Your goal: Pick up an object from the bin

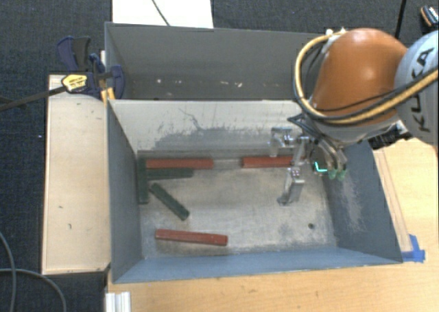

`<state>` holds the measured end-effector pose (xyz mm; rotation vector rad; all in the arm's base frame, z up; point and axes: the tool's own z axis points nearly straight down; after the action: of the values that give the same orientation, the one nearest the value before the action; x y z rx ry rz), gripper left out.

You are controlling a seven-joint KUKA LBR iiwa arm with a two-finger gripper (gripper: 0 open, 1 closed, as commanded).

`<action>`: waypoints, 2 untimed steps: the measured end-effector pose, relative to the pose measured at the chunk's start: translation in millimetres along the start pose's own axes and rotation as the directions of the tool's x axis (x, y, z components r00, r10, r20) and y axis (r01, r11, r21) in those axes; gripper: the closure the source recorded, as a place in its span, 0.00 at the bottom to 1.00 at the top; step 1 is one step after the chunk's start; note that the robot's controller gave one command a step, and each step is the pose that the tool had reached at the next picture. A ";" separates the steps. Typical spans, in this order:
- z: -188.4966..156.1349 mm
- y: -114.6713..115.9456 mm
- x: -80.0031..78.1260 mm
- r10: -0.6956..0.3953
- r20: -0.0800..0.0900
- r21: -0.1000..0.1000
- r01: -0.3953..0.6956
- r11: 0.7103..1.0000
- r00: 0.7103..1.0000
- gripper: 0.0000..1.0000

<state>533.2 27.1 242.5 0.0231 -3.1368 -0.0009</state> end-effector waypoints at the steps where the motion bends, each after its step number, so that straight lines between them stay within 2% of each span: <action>1: 43.4 33.9 -15.5 0.170 0.004 -0.001 -0.170 0.986 0.986 0.00; 2: 168.4 76.4 2.8 -0.119 0.001 0.000 0.119 0.993 0.993 0.00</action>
Offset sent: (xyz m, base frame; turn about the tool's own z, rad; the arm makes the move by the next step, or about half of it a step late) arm 0.0146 0.0332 -0.0427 0.1715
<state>528.5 103.6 74.2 0.2099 -3.1307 -0.0015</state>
